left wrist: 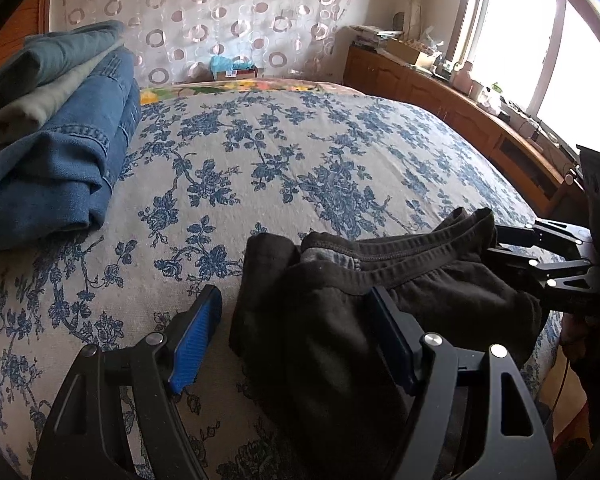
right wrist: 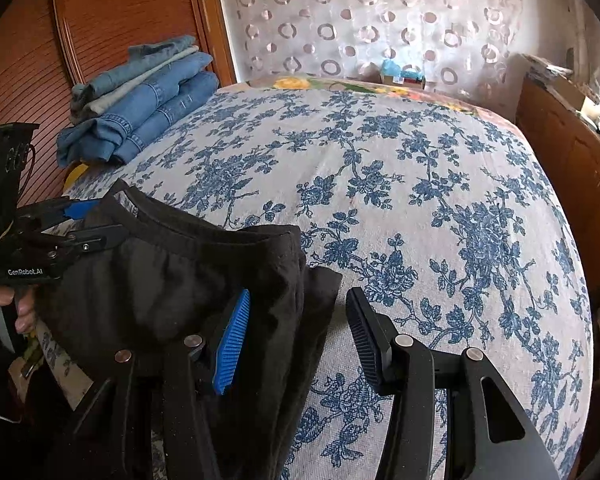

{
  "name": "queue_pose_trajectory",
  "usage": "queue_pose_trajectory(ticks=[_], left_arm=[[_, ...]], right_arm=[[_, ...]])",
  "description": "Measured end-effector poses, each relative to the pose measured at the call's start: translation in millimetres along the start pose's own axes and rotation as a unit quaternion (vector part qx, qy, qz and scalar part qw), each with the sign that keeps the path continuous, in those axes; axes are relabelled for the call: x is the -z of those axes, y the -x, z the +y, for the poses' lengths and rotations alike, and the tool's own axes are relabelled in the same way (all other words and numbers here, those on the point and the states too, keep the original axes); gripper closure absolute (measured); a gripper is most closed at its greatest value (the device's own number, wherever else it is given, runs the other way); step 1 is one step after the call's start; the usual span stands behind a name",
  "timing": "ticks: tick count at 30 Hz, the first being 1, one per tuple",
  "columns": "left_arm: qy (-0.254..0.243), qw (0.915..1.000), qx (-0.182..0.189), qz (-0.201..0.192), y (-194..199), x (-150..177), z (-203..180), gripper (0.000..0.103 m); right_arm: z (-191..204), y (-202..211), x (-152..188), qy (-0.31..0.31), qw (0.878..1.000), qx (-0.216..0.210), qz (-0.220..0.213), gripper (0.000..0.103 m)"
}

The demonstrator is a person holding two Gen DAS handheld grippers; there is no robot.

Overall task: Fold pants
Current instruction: 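Grasp the folded black pants with both tools, pinching the bundle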

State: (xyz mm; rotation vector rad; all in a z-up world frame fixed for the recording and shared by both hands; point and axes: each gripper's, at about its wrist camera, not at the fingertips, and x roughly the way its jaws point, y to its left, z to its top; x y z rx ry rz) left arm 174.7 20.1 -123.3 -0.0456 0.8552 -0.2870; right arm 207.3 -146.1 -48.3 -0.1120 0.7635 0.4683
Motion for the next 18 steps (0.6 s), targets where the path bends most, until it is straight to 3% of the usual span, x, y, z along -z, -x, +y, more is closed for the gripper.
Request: queue_pose_trajectory(ticks=[7, 9, 15, 18], left_arm=[[0.008, 0.9999, 0.008, -0.002, 0.1, -1.3, 2.4, 0.028], [0.010, 0.9999, 0.011, -0.003, -0.1, -2.1, 2.9, 0.029], [0.019, 0.9996, 0.021, -0.005, 1.1, -2.4, 6.1, 0.030], [0.020, 0.9996, 0.021, -0.005, 1.4, -2.5, 6.6, 0.037]], right_arm=[[7.4, -0.1, 0.5, 0.005, 1.000, -0.008, 0.003, 0.053], [9.0, -2.1, -2.4, 0.010, 1.000, -0.014, 0.007, 0.066], [2.6, -7.3, -7.4, 0.000, 0.999, -0.040, 0.008, 0.080], [-0.1, -8.3, -7.8, -0.003, 0.999, -0.048, 0.008, 0.084]])
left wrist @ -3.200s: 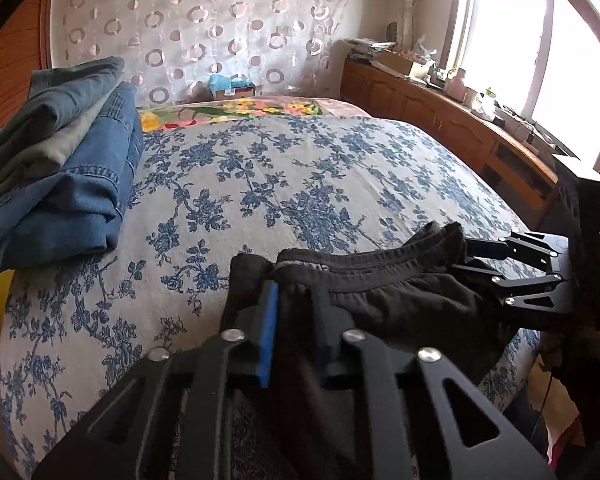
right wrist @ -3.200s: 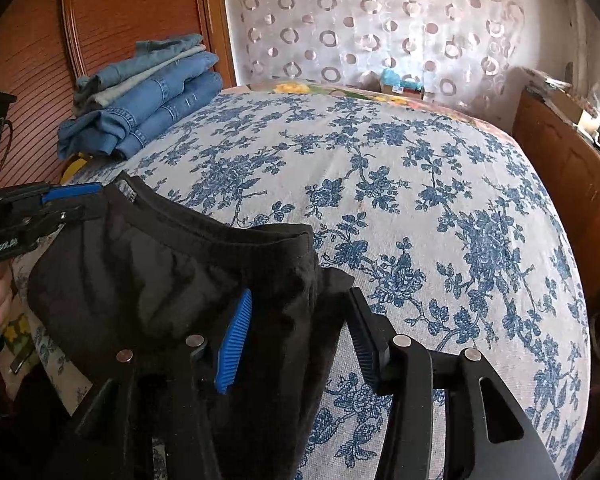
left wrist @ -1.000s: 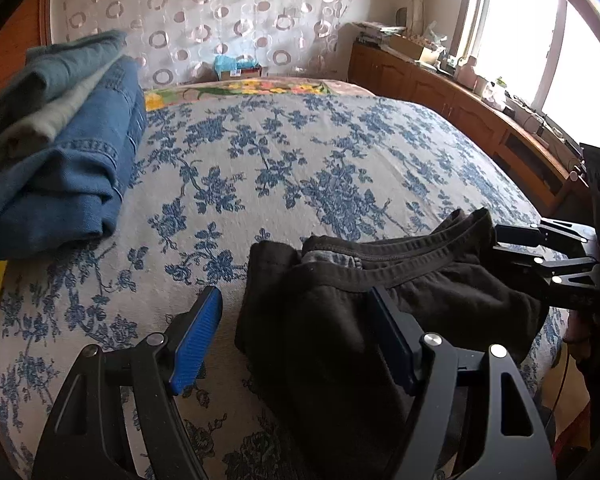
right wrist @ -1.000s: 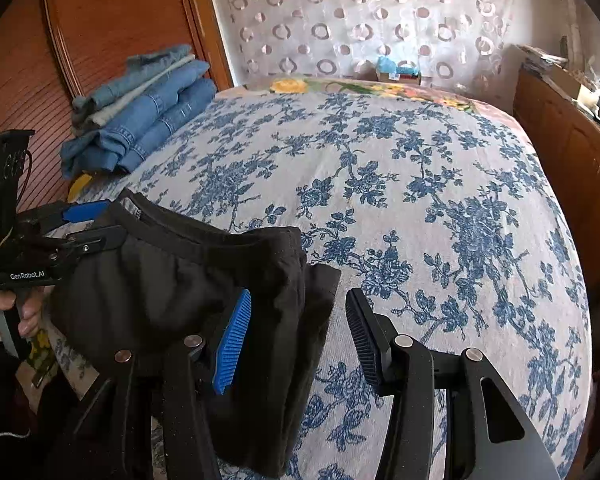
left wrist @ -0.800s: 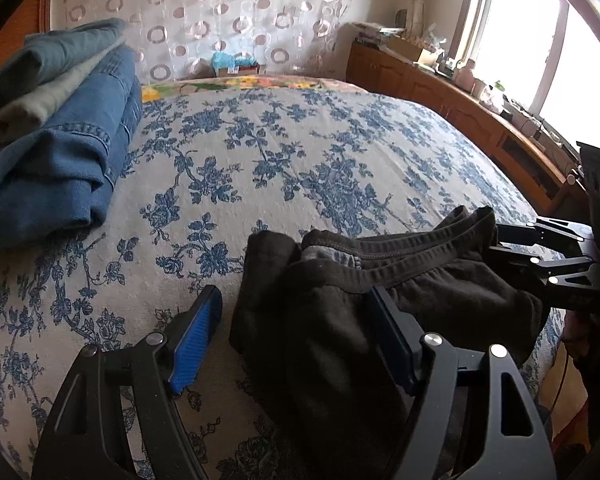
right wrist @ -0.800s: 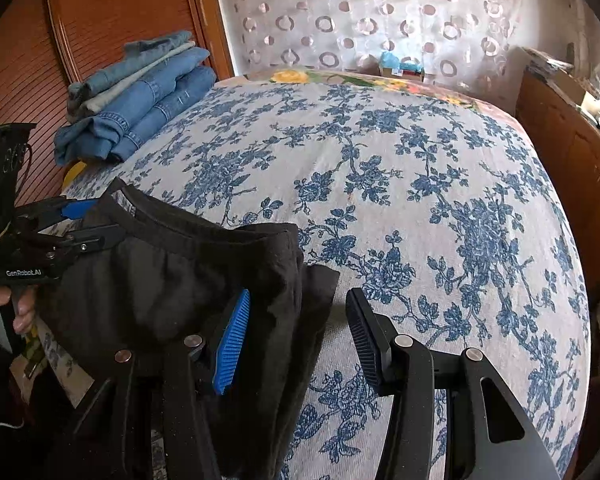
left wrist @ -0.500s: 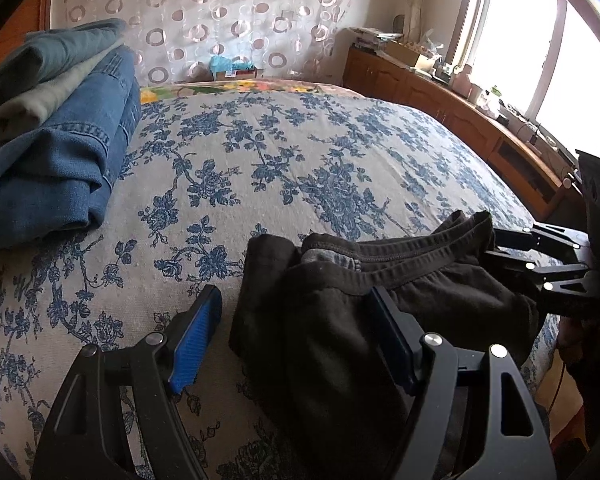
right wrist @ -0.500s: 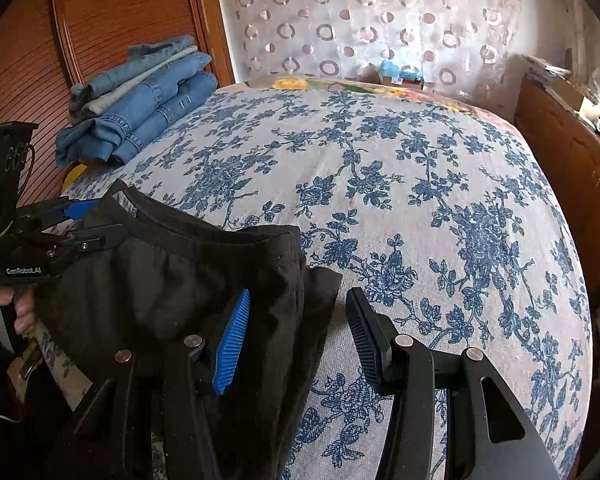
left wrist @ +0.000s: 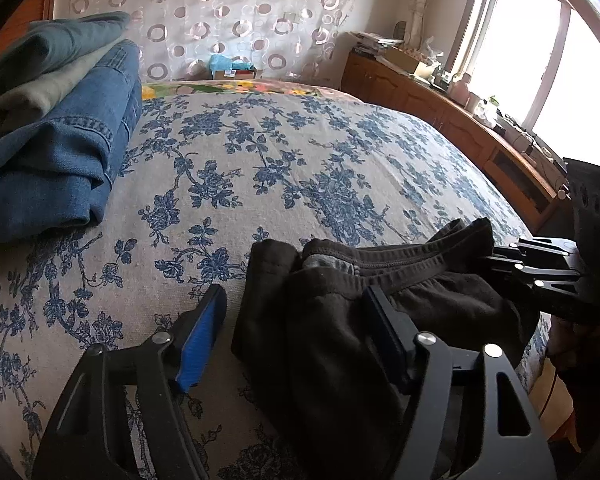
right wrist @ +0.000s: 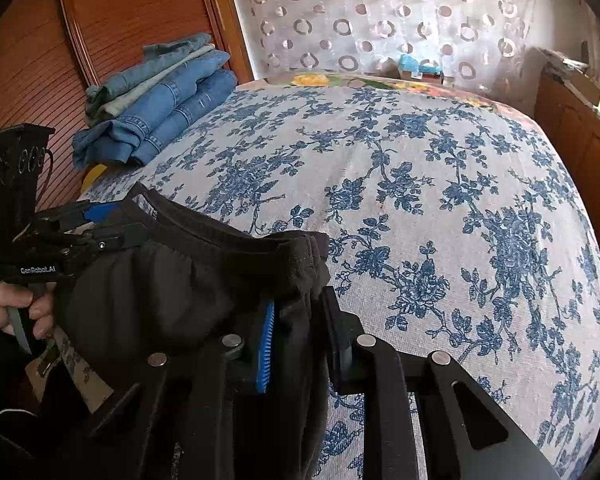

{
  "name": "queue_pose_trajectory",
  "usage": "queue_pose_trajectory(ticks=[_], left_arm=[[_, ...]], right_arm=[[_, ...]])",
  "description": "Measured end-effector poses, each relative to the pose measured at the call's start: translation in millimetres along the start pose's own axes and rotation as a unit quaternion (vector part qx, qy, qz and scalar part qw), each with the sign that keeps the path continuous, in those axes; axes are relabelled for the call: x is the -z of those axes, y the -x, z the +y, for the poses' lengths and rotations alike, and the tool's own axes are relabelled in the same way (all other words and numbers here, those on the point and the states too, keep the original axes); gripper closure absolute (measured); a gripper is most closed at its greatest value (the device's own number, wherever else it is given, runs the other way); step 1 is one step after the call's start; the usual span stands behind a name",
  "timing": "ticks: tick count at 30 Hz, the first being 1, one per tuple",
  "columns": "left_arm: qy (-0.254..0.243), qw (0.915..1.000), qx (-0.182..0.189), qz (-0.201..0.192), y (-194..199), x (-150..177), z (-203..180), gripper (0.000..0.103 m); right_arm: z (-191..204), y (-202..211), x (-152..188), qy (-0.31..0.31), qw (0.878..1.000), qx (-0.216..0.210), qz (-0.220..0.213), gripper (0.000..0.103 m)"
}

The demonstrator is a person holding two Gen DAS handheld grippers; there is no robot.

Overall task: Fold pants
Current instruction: 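Grasp the folded black pants with both tools, pinching the bundle, then lift the black pants with both tools and carry them toward the jeans stack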

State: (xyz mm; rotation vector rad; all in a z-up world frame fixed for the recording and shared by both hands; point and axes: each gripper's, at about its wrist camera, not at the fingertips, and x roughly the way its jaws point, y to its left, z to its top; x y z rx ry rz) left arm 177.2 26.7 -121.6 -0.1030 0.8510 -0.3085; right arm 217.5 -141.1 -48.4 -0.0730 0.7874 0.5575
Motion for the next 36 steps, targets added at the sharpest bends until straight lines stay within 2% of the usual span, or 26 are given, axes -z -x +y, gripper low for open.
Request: queue_pose_trajectory(ticks=[2, 4, 8, 11, 15, 22, 36], left_arm=[[0.001, 1.0000, 0.007, 0.001, 0.6, 0.6, -0.1, 0.046], [-0.002, 1.0000, 0.008, 0.003, 1.3, 1.4, -1.2, 0.049], [0.001, 0.9998, 0.018, 0.007, 2.7, 2.6, -1.8, 0.068], [-0.002, 0.9998, 0.018, 0.005, 5.4, 2.8, -4.9, 0.077], [-0.004, 0.9998, 0.018, -0.002, 15.1, 1.4, -8.1, 0.080], [-0.013, 0.9992, 0.019, -0.033, 39.2, -6.9, -15.7, 0.090], [-0.025, 0.9944, 0.016, -0.102, 84.0, -36.8, -21.5, 0.091]], right_arm=[[-0.9, 0.0, 0.3, -0.001, 1.000, -0.004, -0.001, 0.086], [-1.5, 0.6, 0.8, -0.002, 1.000, -0.005, -0.003, 0.086], [0.5, 6.5, 2.4, -0.003, 1.000, -0.008, -0.014, 0.088], [3.6, 12.4, 3.0, -0.001, 1.000, -0.010, -0.024, 0.088], [6.8, 22.7, 2.8, 0.001, 0.999, -0.014, -0.038, 0.089], [16.5, 48.9, 0.8, 0.011, 0.998, -0.018, -0.067, 0.090], [35.8, 96.1, -23.5, 0.047, 0.991, 0.002, -0.125, 0.090]])
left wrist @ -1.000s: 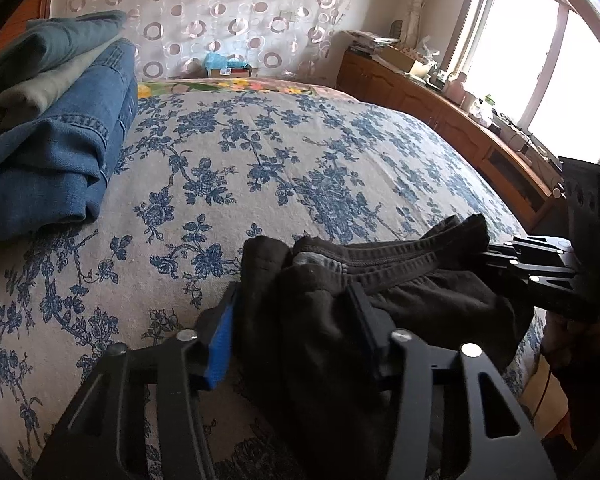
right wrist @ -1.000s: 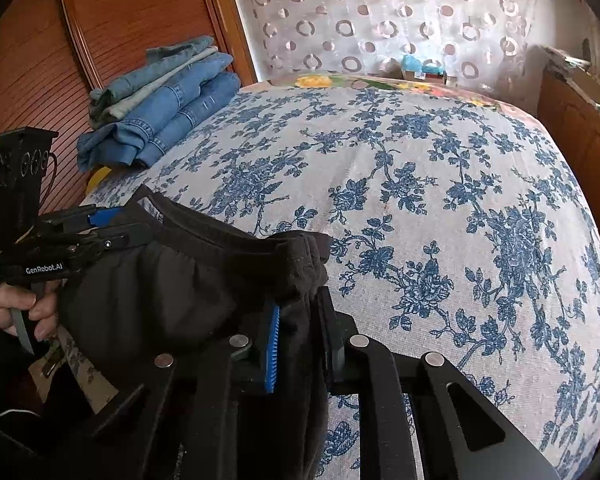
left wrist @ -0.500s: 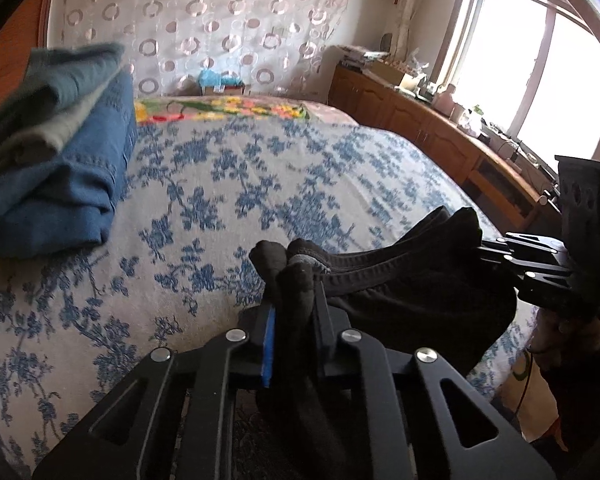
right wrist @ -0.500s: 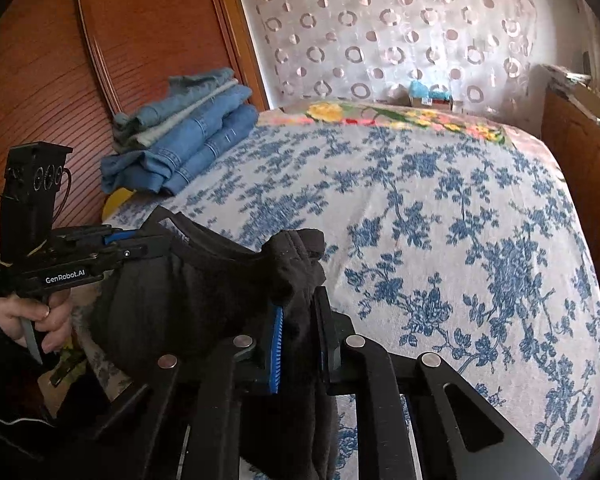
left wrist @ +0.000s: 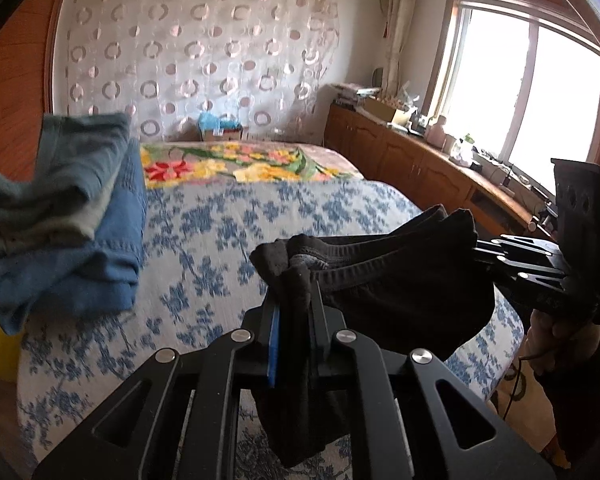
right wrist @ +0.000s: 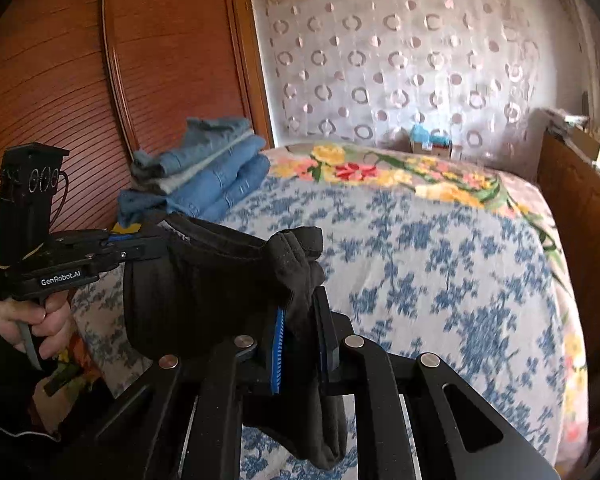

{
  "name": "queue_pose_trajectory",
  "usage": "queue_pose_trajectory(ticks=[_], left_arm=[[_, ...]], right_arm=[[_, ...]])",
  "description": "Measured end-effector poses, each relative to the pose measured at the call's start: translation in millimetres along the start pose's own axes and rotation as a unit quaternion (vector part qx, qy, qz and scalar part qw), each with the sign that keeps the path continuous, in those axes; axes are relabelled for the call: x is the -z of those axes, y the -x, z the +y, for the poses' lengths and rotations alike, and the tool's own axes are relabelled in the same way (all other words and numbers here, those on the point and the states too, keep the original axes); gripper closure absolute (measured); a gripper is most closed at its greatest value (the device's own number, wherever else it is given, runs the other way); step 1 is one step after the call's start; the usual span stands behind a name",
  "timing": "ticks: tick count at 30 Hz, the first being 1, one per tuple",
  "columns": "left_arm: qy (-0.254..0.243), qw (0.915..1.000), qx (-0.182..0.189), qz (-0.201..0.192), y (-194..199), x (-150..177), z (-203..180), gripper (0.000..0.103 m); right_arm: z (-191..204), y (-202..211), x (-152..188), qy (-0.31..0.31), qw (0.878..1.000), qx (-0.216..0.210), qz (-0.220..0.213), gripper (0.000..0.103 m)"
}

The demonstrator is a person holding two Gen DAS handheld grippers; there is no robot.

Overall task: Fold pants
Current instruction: 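Lift the black pants with both tools and carry them toward the jeans stack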

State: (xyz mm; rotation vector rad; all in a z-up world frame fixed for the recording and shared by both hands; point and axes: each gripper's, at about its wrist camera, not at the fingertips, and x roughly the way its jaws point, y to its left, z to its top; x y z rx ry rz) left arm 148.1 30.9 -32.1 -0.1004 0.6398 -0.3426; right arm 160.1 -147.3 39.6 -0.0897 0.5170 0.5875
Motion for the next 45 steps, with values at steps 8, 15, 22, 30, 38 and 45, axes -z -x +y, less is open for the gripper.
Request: queue_pose_trajectory(ticks=[8, 15, 22, 30, 38, 45], left_arm=[[-0.003, 0.9995, -0.011, -0.028, 15.1, -17.0, 5.7, 0.091], [-0.003, 0.9983, -0.029, -0.050, 29.1, -28.0, 17.7, 0.091], [0.004, 0.9964, -0.053, -0.066, 40.0, -35.8, 40.3, 0.091], [0.011, 0.9934, -0.082, -0.079, 50.6, -52.4, 70.1, 0.091], [0.007, 0.9898, -0.109, -0.091, 53.6, -76.5, 99.2, 0.091], [0.011, 0.9869, -0.118, -0.110, 55.1, -95.7, 115.1, 0.091]], right_arm=[[11.8, 11.5, -21.9, 0.028, 0.999, 0.004, -0.023, 0.090], [20.4, 4.8, -40.9, 0.051, 0.998, -0.003, -0.037, 0.090], [23.8, -17.7, -62.3, 0.071, 0.996, -0.018, -0.048, 0.090], [20.8, -55.6, -86.0, 0.095, 0.993, -0.036, -0.056, 0.090], [14.9, -99.1, -115.5, 0.111, 0.990, -0.050, -0.066, 0.090], [11.9, -118.8, -135.8, 0.138, 0.986, -0.043, -0.080, 0.090]])
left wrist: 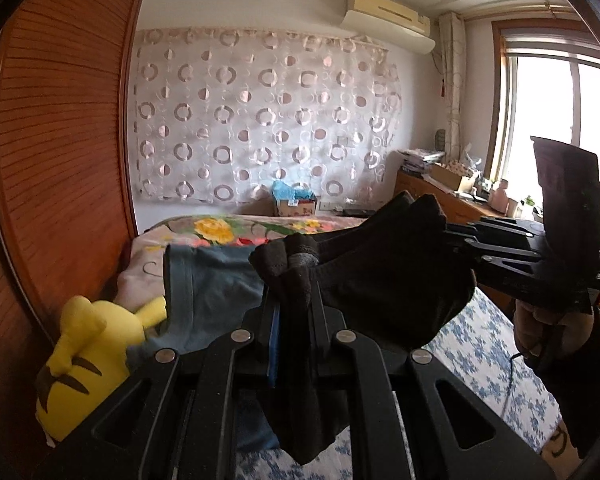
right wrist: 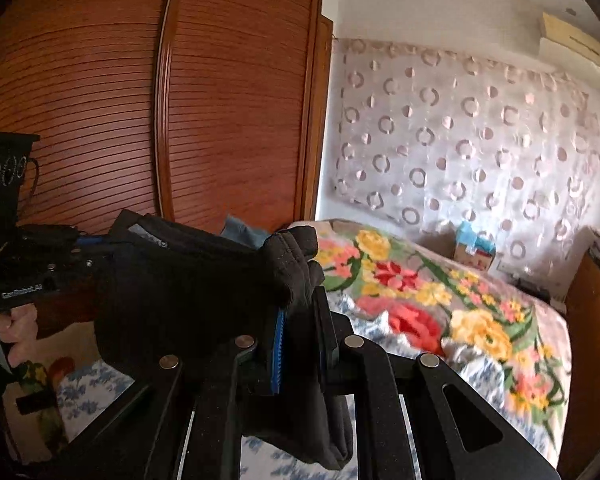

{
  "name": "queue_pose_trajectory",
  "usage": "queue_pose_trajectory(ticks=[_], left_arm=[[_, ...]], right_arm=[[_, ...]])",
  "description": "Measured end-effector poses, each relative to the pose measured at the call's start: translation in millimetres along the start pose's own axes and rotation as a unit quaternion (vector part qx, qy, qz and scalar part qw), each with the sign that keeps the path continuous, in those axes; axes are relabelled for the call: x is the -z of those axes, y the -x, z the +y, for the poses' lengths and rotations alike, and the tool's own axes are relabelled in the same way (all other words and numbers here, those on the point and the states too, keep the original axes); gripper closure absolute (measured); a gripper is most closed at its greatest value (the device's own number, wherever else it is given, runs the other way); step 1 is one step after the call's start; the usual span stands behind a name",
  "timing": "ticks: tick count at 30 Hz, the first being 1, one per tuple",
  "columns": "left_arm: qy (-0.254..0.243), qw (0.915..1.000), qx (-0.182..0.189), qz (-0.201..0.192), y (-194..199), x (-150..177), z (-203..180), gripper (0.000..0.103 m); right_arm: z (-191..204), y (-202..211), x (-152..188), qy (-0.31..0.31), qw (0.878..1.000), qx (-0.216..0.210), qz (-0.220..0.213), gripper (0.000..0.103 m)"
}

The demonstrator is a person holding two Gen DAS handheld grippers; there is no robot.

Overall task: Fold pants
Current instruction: 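Lift the black pants with both tools and carry them toward the jeans stack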

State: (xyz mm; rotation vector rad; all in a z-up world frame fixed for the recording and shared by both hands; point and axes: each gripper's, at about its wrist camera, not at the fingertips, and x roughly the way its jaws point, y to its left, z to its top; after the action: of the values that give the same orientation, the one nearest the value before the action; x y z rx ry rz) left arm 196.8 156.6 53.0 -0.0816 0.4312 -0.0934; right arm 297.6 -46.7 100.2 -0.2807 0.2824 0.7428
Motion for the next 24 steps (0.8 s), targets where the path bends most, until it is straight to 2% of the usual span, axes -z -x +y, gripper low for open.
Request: queue_pose_trajectory(ticks=[8, 12, 24], left_arm=[[0.011, 0.9997, -0.005, -0.019, -4.4, -9.4, 9.5, 0.091], [0.022, 0.9995, -0.010, -0.021, -7.6, -3.9, 16.6, 0.091], [0.074, 0.9965, -0.037, 0.004, -28.3, 17.9, 54.8, 0.091]], right_arm=[[-1.4, -13.9, -13.1, 0.029, 0.999, 0.009, -0.024, 0.090], [2.3, -28.9, -18.7, 0.046, 0.998, 0.002, -0.033, 0.090], [11.0, -123.0, -30.6, 0.095, 0.995, -0.034, -0.004, 0.090]])
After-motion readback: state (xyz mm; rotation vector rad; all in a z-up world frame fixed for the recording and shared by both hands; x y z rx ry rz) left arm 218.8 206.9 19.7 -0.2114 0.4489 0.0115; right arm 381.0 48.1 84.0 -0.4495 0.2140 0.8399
